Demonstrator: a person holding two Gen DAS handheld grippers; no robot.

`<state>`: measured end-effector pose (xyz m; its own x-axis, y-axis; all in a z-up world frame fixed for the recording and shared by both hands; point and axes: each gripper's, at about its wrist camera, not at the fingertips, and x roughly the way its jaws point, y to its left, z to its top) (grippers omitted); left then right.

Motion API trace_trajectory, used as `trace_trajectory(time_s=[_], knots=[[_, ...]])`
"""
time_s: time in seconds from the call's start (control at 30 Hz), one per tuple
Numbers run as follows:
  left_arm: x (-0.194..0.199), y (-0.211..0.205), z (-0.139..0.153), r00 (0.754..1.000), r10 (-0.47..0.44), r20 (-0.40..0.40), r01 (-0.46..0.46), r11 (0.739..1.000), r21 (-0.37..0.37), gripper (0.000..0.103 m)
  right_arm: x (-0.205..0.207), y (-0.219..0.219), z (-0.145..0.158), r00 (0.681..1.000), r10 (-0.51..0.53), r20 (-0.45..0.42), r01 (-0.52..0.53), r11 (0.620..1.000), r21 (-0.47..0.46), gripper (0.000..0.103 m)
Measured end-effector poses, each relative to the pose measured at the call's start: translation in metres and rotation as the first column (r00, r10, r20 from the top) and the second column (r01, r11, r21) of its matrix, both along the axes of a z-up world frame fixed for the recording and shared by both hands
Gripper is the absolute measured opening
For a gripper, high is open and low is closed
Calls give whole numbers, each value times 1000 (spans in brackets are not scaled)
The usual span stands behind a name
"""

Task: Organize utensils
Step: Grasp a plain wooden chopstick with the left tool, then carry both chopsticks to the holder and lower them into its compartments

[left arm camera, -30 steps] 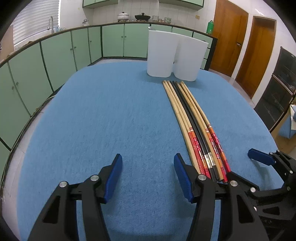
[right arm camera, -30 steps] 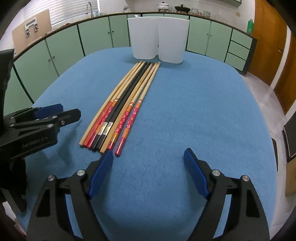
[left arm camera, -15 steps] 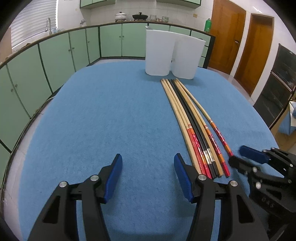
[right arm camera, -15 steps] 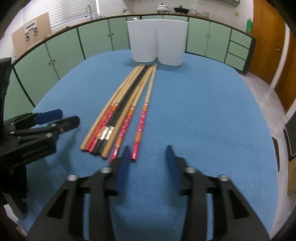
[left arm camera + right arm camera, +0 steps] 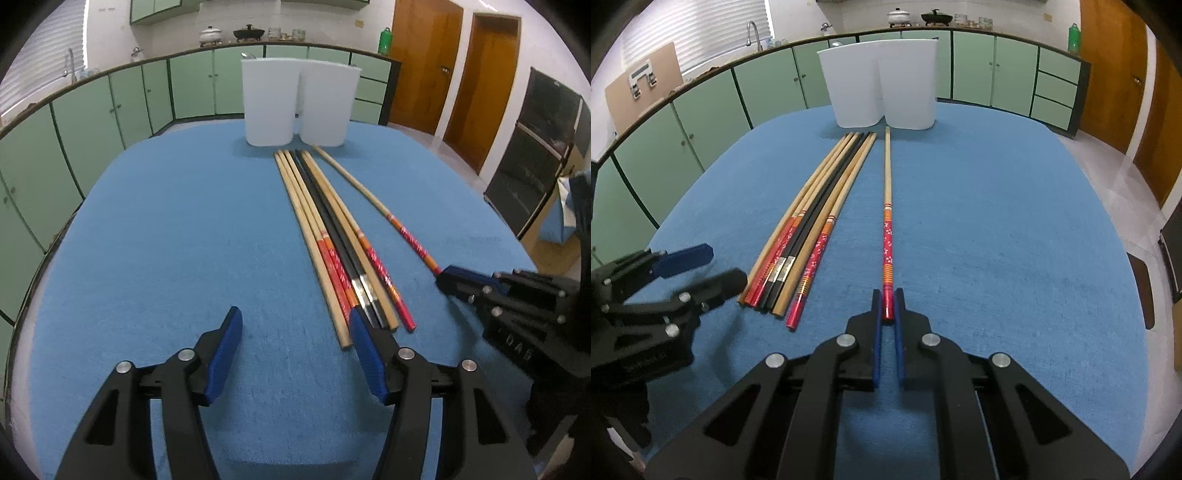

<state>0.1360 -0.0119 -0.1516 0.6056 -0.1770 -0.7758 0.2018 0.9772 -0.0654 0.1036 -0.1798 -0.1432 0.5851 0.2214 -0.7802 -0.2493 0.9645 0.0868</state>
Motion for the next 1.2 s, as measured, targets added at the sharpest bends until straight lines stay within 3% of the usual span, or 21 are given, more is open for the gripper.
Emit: trace_trajectory(time_s=[0.17, 0.4, 0.8, 0.87, 0.93, 1.03, 1.1, 1.2], knots=[[-3, 1, 0, 1000, -3, 1, 3, 1000, 1, 60, 0, 0, -1, 1000, 1, 2, -1, 1000, -5, 5], [-1, 20, 1, 998, 70, 8, -70, 997, 15, 61, -1, -1, -1, 1000, -1, 3, 1, 1000, -5, 6], [2, 13, -1, 999, 51, 4, -52, 997, 49, 61, -2, 0, -2, 1000, 3, 2, -3, 1000, 0, 8], [2, 13, 0, 999, 52, 6, -53, 998, 47, 53, -1, 1, -2, 1000, 4, 4, -4, 1000, -4, 8], [1, 12, 1, 999, 43, 8, -43, 998, 36, 34, -1, 1, -2, 1000, 5, 4, -5, 1000, -4, 8], [0, 6, 0, 1000, 18, 12, -18, 999, 37, 16, -1, 1, -3, 1000, 5, 5, -5, 1000, -6, 7], [0, 2, 0, 1000, 2, 10, -2, 999, 36, 9, -1, 0, -3, 1000, 7, 5, -7, 1000, -3, 5], [0, 0, 0, 1000, -1, 11, 1, 999, 37, 7, -1, -1, -3, 1000, 6, 6, -6, 1000, 8, 5]])
